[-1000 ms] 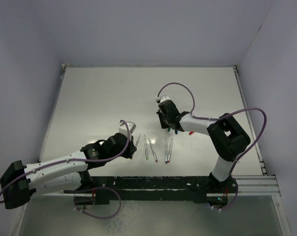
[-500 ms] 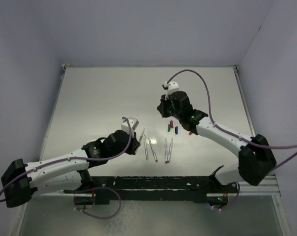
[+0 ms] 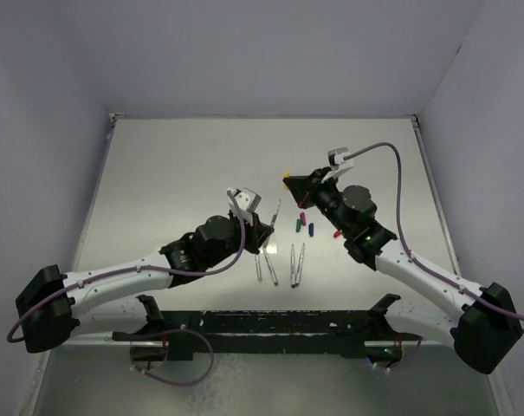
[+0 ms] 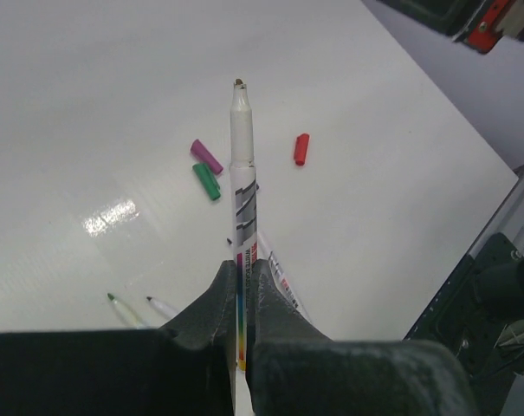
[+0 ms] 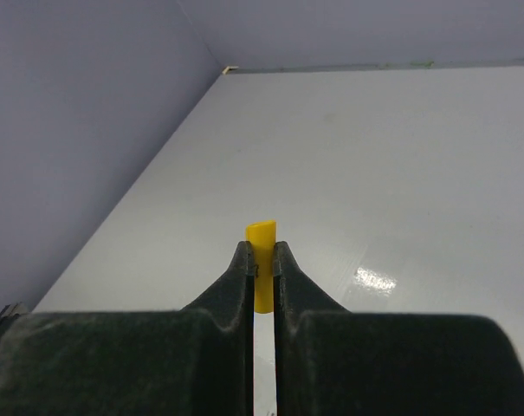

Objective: Insert the pens into the pen caps

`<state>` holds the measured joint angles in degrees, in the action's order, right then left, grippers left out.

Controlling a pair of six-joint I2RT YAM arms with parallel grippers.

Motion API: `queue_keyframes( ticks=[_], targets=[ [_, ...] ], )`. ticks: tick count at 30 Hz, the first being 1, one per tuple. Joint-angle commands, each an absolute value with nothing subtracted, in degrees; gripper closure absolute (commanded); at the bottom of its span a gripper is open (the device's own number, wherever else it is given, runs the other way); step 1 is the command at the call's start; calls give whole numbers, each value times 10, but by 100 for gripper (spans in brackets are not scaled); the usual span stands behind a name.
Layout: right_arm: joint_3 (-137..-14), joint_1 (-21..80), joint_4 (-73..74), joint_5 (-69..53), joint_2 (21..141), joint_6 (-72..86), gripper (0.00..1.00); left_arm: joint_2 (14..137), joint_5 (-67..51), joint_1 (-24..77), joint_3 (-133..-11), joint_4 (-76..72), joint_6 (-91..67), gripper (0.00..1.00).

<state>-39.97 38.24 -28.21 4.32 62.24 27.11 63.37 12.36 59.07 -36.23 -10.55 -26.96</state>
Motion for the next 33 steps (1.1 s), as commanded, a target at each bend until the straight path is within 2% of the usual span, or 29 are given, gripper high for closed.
queue_keyframes(
  ticks=[1, 8, 17, 33],
  targets=[
    [-369, 385, -405, 38, 588, 311, 100, 642, 123, 594, -397, -198, -254, 100],
    [-286, 385, -559, 49, 562, 357, 100, 652, 127, 593, -389, -242, -274, 100],
    [-255, 385, -639, 70, 567, 387, 100, 664, 116, 593, -394, -250, -274, 100],
    [-253, 385, -669, 71, 598, 397, 100, 671, 88, 593, -399, -262, -266, 100]
  ],
)
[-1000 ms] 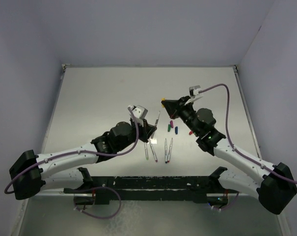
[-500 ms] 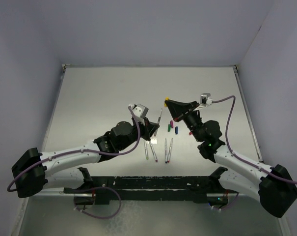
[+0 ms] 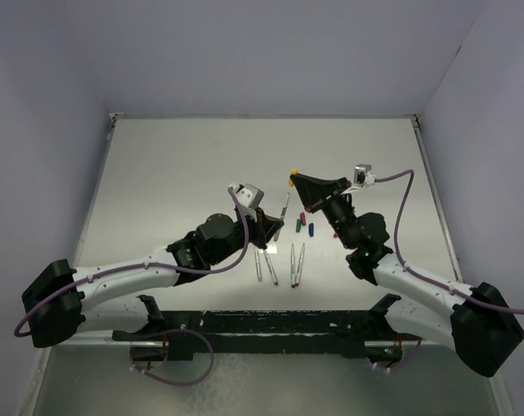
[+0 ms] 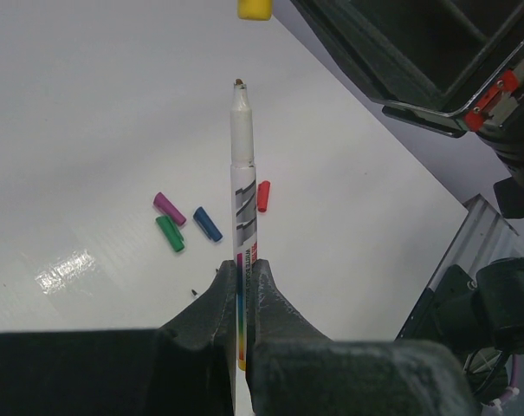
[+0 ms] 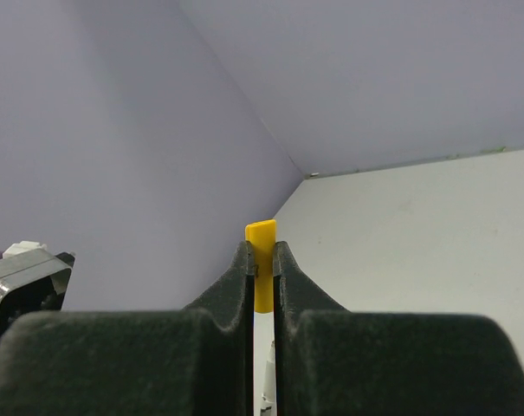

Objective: Insert the pens into the pen caps

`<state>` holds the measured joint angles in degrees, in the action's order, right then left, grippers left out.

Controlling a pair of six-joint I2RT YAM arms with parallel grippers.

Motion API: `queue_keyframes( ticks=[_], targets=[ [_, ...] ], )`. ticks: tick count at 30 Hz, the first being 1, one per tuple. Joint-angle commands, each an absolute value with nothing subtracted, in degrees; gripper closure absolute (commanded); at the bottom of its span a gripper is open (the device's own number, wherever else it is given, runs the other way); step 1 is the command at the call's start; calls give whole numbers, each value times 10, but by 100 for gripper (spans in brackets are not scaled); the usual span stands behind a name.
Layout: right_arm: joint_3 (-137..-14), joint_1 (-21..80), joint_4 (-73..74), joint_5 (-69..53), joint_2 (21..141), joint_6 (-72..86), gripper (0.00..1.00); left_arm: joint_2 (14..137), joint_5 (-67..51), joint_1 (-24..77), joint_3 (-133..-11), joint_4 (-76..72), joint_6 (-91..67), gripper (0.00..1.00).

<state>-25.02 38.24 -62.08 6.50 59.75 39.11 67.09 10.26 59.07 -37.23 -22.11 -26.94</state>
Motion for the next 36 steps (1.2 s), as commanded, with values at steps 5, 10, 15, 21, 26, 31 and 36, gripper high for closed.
queue_keyframes(
  ticks=[5, 10, 15, 21, 26, 31, 36],
  targets=[
    [-252, 385, -665, 68, 595, 396, 100, 664, 99, 593, -394, -263, -264, 100],
    [-245, 385, -664, 64, 592, 400, 100, 661, 103, 593, -394, -262, -260, 100],
    [-240, 385, -663, 57, 595, 406, 100, 660, 104, 593, -396, -262, -258, 100],
    [-243, 385, -665, 52, 600, 412, 100, 661, 105, 593, -399, -261, -256, 100],
    [-243, 386, -663, 47, 604, 412, 100, 663, 105, 593, -400, -264, -256, 100],
    [-238, 385, -663, 45, 607, 416, 100, 665, 104, 593, -402, -267, -255, 100],
    [-234, 385, -662, 46, 603, 416, 100, 662, 108, 593, -400, -267, -254, 100]
  ],
)
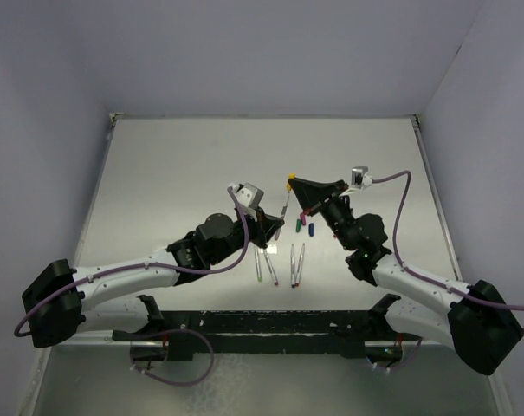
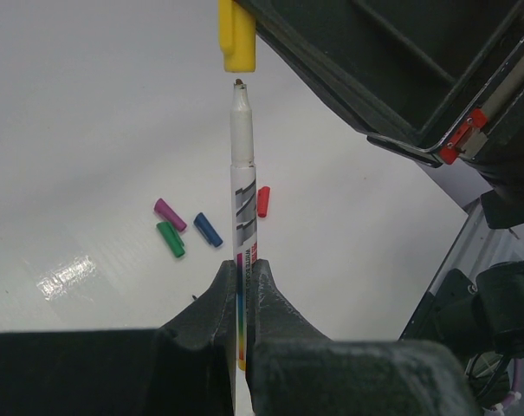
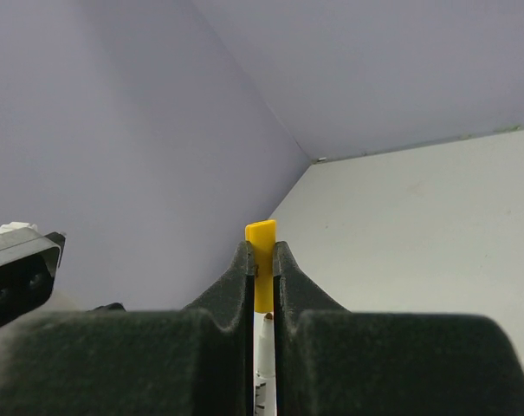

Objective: Insert the pens into the pen caps

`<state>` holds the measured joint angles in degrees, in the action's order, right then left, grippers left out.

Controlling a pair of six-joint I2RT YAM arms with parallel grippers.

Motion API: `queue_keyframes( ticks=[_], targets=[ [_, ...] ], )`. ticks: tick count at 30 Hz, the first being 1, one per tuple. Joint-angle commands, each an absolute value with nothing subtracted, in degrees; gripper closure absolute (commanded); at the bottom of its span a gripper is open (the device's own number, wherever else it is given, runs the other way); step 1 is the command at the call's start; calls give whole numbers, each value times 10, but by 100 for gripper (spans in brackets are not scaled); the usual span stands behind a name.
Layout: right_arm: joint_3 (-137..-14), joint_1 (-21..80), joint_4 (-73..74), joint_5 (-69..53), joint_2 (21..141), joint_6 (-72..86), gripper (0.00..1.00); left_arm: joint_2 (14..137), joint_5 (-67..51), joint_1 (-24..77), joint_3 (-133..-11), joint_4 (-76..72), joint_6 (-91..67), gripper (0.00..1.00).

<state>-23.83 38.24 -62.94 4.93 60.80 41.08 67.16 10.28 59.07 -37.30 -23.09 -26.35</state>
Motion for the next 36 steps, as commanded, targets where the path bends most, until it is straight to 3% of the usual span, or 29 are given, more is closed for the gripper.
queue_keyframes(
  ticks=[1, 22, 36],
  targets=[
    [-233, 385, -661, 46, 601, 416, 100, 661, 110, 593, -399, -268, -254, 100],
    [-224, 386, -667, 12, 616, 442, 100, 673, 121, 593, -400, -304, -254, 100],
    [-239, 385, -568, -70, 631, 430, 100, 673, 133, 586, -418, -360, -218, 100]
  ],
)
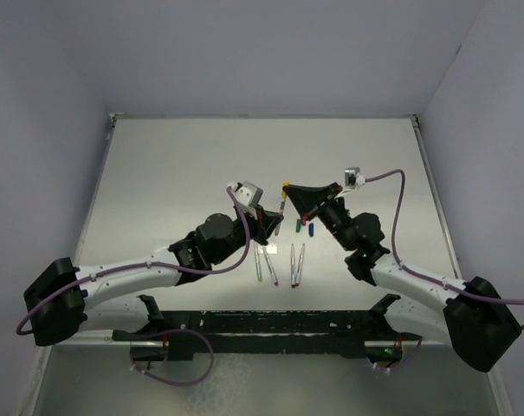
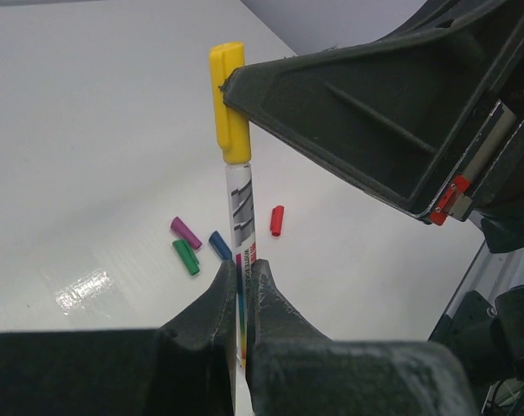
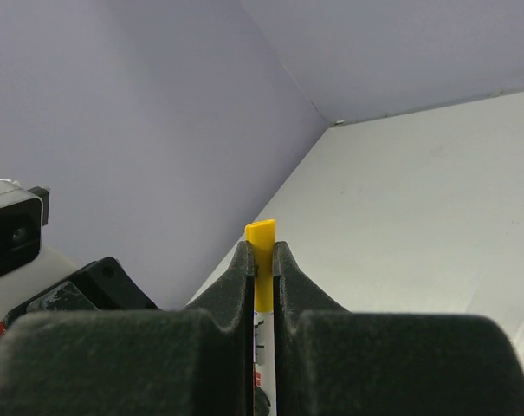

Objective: Insert the pens into the pen caps

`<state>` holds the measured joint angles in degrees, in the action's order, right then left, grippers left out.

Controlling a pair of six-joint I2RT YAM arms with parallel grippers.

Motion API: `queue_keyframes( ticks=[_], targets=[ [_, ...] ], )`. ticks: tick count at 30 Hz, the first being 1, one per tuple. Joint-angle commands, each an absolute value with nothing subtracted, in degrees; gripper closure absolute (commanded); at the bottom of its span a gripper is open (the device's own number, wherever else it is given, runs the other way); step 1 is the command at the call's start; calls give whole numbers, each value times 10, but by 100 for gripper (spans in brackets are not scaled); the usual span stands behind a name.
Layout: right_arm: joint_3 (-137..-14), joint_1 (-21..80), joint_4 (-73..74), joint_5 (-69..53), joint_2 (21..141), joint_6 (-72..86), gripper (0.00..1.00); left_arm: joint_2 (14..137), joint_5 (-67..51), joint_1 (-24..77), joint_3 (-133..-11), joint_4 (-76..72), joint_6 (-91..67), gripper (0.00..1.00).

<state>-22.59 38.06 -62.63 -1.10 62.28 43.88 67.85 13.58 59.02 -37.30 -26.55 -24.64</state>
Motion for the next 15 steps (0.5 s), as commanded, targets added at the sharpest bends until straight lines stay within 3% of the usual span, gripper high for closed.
queue_keyframes(
  ticks=[1, 15],
  targets=[
    [-240, 385, -561, -73, 631, 427, 100, 671, 130, 586, -421, -362, -213, 100],
    [-227, 388, -495, -98, 643, 410, 100, 659, 113, 571, -429, -479, -189, 100]
  ],
)
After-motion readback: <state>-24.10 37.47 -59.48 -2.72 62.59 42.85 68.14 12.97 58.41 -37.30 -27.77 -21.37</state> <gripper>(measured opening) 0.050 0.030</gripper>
